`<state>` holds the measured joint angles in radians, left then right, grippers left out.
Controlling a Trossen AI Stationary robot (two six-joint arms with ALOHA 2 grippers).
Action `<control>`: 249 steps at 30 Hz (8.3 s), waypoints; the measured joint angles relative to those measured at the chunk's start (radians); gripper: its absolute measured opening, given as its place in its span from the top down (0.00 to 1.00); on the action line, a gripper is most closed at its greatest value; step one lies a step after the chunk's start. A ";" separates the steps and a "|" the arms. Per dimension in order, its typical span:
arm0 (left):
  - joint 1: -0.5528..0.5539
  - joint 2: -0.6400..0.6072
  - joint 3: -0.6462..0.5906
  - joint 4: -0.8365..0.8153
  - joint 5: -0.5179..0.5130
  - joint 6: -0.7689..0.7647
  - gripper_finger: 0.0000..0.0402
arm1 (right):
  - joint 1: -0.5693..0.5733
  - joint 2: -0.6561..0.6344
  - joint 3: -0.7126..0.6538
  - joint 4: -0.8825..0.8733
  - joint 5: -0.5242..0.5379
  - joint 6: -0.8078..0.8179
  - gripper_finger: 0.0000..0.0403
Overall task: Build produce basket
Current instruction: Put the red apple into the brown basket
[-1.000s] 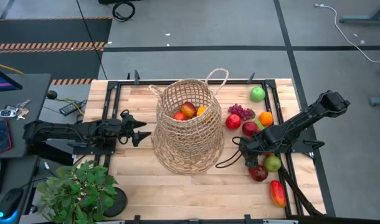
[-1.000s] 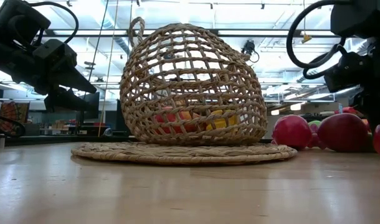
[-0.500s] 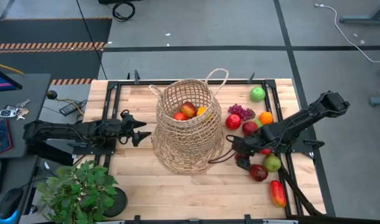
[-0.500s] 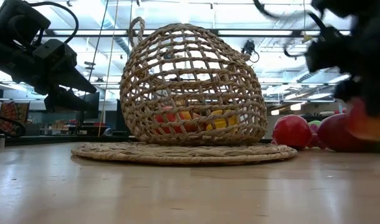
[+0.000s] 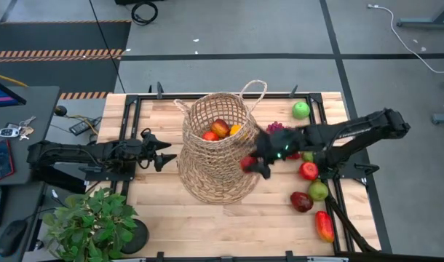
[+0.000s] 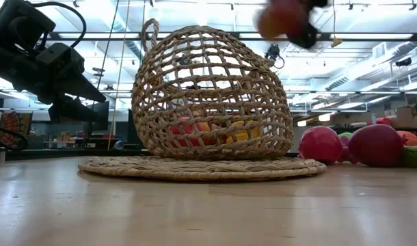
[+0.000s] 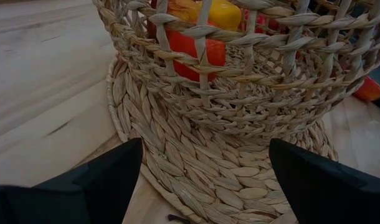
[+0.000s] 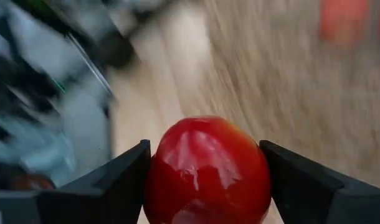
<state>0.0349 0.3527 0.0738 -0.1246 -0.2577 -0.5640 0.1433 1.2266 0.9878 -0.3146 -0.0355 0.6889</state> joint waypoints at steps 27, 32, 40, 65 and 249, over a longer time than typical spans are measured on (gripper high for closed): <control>0.000 0.000 0.000 0.000 0.000 0.000 0.11 | -0.369 -0.002 0.159 0.885 -0.340 0.203 0.28; 0.000 0.000 0.000 0.000 0.000 0.000 0.11 | -0.390 -0.002 0.159 0.787 -0.248 0.199 0.28; 0.000 0.000 0.000 0.000 0.000 0.000 0.11 | -0.476 -0.001 0.158 0.525 -0.247 0.174 0.28; 0.000 0.000 0.000 0.000 0.000 0.000 0.11 | -0.560 0.294 0.437 0.185 -0.376 -0.249 0.28; 0.000 0.000 0.000 -0.001 0.000 0.000 0.11 | -0.544 0.184 -0.219 -0.375 -0.051 -1.049 0.01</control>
<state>0.0352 0.3527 0.0737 -0.1253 -0.2578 -0.5637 -0.4007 1.4103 0.7688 -0.6895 -0.0862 -0.3596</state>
